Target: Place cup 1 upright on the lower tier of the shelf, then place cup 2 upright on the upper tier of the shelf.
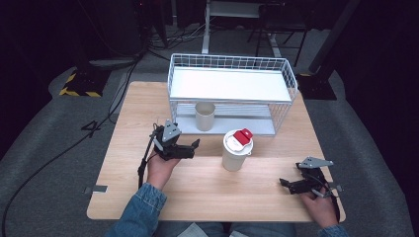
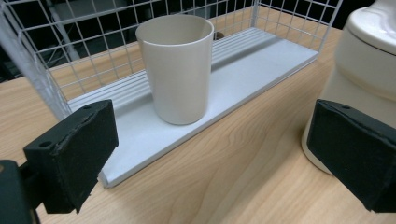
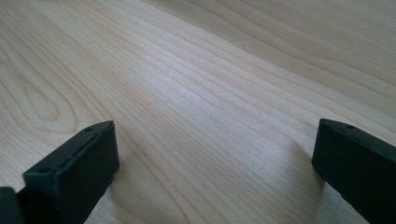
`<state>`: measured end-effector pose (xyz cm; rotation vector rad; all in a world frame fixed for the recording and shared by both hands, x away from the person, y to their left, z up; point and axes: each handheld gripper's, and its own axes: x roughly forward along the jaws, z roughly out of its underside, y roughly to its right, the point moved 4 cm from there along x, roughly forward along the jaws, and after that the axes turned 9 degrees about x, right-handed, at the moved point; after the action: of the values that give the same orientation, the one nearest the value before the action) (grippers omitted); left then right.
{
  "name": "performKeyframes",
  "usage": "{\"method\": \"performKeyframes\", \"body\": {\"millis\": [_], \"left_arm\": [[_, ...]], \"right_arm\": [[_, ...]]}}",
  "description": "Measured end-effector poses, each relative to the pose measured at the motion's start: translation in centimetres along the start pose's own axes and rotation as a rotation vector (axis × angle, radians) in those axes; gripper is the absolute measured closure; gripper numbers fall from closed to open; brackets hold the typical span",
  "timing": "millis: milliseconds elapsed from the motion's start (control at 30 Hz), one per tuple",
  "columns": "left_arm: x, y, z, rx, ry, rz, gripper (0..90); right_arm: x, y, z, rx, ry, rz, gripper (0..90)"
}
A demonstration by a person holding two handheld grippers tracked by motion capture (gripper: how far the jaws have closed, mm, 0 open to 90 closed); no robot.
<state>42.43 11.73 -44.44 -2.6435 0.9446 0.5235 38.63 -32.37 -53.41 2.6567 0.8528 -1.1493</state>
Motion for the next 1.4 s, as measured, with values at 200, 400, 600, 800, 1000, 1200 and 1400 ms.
{"method": "performKeyframes", "body": {"millis": [200,400,600,800,1000,1200,1400], "left_arm": [[-1.7,0.5,0.3,0.002,-0.014,0.015,2.5],[-3.1,0.7,1.5,-0.001,-0.035,0.019,2.6],[-3.8,0.6,2.8,0.001,-0.070,0.007,2.6],[-4.3,0.8,2.9,0.022,-0.074,-0.001,2.6],[-5.2,1.1,3.5,0.031,-0.084,0.001,2.6],[-5.8,1.0,4.7,0.021,-0.105,-0.002,2.6],[-6.2,1.0,5.4,0.017,-0.121,-0.009,2.6]], "right_arm": [[0.0,0.0,0.0,0.000,0.000,0.000,0.7],[0.0,0.0,0.0,0.001,0.000,0.000,0.7],[0.0,0.0,0.0,0.003,0.000,0.002,0.8],[0.0,0.0,0.0,0.002,-0.001,0.002,0.8],[0.0,0.0,0.0,0.004,-0.002,0.003,0.4],[-0.2,-0.1,-0.1,0.013,-0.012,0.008,5.4],[-0.5,-0.7,-0.7,-0.001,0.003,-0.006,5.9]]}}
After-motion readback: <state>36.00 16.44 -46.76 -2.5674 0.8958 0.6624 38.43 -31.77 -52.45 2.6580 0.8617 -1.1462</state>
